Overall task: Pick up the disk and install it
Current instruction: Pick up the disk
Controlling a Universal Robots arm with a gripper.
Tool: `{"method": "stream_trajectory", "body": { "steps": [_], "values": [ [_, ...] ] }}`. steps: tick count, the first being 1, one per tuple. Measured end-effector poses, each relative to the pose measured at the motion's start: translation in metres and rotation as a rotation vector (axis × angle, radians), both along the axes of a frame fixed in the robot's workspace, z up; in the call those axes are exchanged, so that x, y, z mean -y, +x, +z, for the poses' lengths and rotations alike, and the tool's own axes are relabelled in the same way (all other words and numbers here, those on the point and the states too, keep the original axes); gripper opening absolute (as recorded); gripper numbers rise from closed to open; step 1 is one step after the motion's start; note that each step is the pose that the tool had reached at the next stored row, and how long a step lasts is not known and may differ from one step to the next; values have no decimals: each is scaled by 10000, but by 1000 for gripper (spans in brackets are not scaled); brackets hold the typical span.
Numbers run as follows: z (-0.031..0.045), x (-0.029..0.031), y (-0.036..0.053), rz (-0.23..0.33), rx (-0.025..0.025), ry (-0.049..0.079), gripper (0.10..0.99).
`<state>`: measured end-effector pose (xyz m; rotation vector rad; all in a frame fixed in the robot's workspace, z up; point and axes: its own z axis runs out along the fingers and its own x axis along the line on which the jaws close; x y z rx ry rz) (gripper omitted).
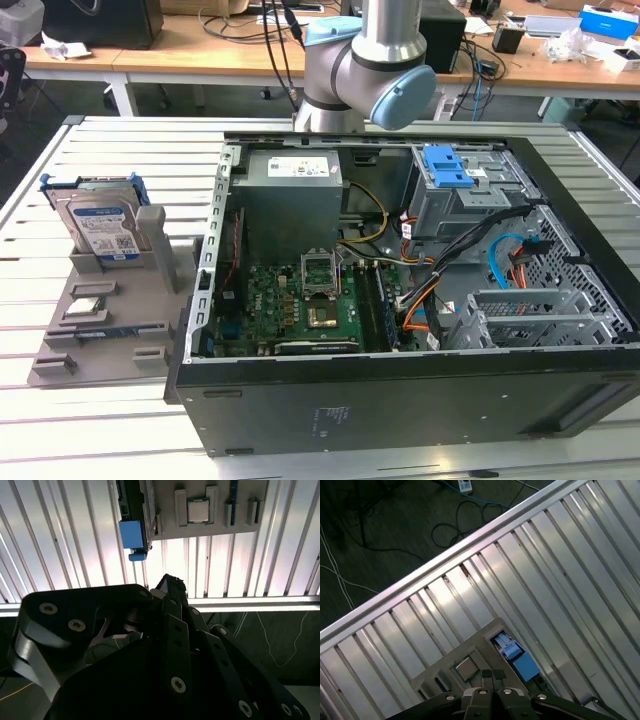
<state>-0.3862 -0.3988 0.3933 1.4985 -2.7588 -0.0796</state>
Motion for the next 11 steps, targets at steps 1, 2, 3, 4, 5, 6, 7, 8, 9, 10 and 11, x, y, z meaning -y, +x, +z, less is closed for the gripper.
{"method": "stream_trajectory", "body": {
  "steps": [1, 2, 3, 4, 5, 6, 7, 8, 9, 10, 11],
  "values": [
    [0, 0, 0, 72, -1, 0, 106],
    [0, 0, 0, 117, 0, 0, 106],
    [0, 0, 0, 192, 0, 0, 106],
    [0, 0, 0, 241, 0, 1, 106],
    [0, 0, 0, 320, 0, 0, 106],
    [0, 0, 0, 409, 0, 0, 106],
    [0, 0, 0, 495, 0, 0, 106],
    [0, 0, 0, 562, 0, 0, 106],
    [0, 0, 0, 610, 1, 0, 106],
    [0, 0, 0, 701, 0, 0, 106],
    [0, 0, 0, 753, 0, 0, 106]
  ]
}}
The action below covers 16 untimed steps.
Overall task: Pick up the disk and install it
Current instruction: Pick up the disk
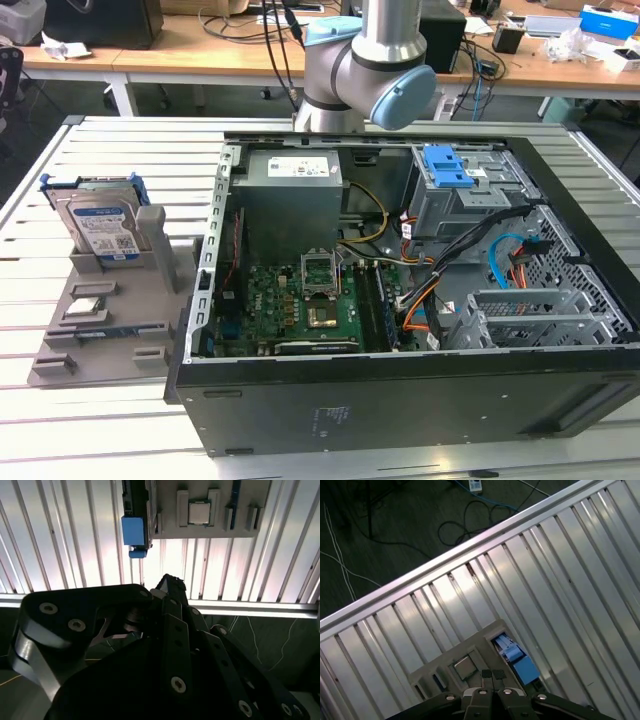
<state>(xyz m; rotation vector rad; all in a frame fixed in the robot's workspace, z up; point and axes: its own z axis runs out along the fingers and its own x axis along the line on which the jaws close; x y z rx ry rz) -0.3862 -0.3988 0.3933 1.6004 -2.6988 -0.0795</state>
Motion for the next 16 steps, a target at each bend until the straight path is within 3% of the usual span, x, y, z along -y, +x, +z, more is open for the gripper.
{"method": "stream_trajectory", "body": {
  "steps": [16],
  "values": [
    [0, 0, 0, 1247, 0, 0, 106]
  ]
}}
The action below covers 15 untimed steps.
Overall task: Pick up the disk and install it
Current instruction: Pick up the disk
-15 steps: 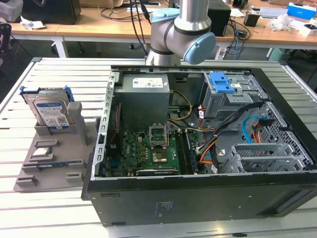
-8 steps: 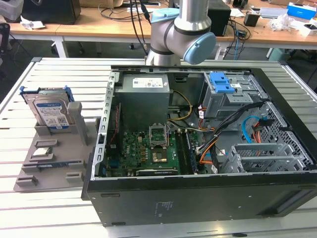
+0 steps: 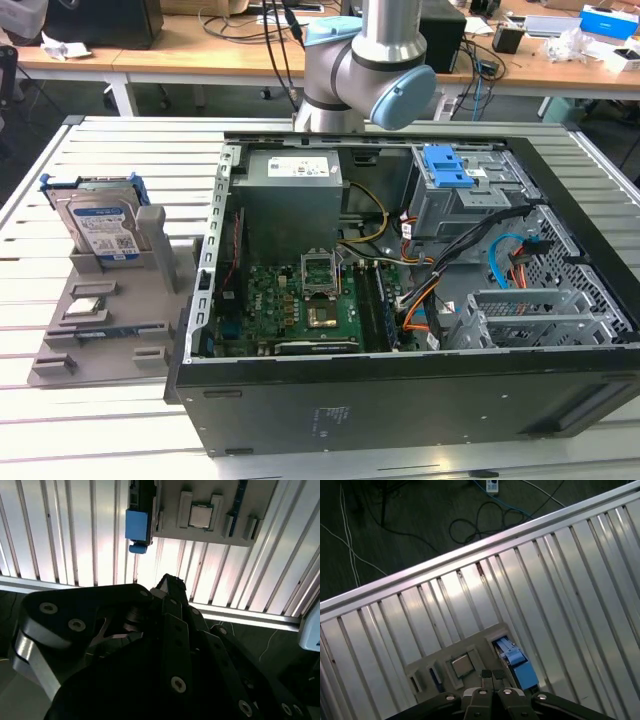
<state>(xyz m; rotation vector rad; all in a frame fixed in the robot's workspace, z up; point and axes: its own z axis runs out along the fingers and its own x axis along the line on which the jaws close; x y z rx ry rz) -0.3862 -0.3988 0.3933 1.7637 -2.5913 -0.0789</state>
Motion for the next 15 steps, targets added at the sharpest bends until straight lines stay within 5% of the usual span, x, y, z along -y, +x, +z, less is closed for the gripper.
{"method": "stream_trajectory", "body": {
  "steps": [15],
  "values": [
    [0, -1, 0, 1268, -1, 0, 106]
  ]
}}
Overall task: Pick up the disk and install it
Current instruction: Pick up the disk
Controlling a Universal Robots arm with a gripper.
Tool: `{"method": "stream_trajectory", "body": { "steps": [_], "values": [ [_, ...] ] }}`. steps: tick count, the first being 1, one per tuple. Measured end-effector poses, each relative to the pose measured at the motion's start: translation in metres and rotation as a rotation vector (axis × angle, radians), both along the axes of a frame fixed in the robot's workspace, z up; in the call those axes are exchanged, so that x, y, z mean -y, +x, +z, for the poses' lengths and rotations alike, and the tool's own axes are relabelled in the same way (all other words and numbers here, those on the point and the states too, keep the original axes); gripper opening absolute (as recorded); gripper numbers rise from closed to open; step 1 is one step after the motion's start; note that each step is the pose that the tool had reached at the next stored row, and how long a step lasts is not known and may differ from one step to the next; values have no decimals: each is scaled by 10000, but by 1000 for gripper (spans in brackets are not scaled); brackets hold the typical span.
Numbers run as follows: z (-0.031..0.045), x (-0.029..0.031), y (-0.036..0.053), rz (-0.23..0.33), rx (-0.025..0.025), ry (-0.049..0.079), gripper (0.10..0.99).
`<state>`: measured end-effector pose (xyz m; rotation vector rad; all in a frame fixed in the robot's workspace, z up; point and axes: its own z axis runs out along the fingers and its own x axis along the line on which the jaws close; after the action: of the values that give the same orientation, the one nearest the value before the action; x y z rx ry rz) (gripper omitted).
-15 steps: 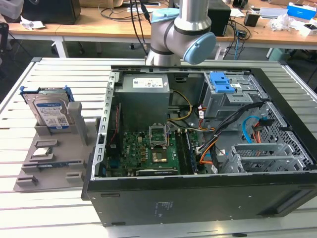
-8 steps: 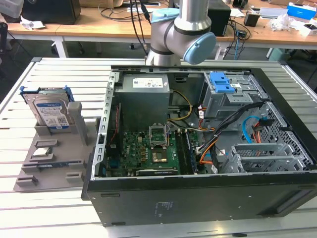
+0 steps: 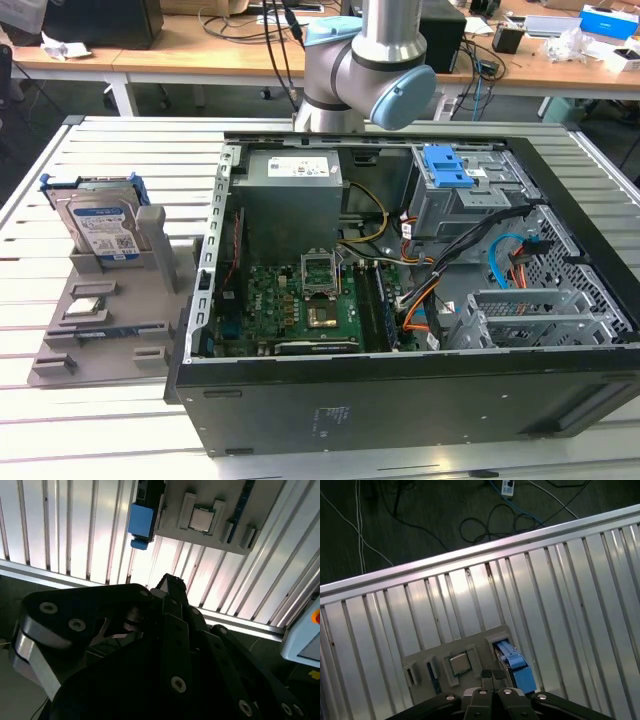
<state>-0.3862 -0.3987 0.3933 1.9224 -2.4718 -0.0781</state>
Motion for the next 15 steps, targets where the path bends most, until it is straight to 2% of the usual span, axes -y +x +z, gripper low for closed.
{"method": "stream_trajectory", "body": {
  "steps": [3, 6, 8, 15],
  "values": [
    [0, 0, 0, 465, 1, 0, 106],
    [0, -1, 0, 1383, 0, 0, 106],
    [0, -1, 0, 1791, 0, 0, 106],
    [0, -1, 0, 1911, 0, 0, 106]
  ]
}}
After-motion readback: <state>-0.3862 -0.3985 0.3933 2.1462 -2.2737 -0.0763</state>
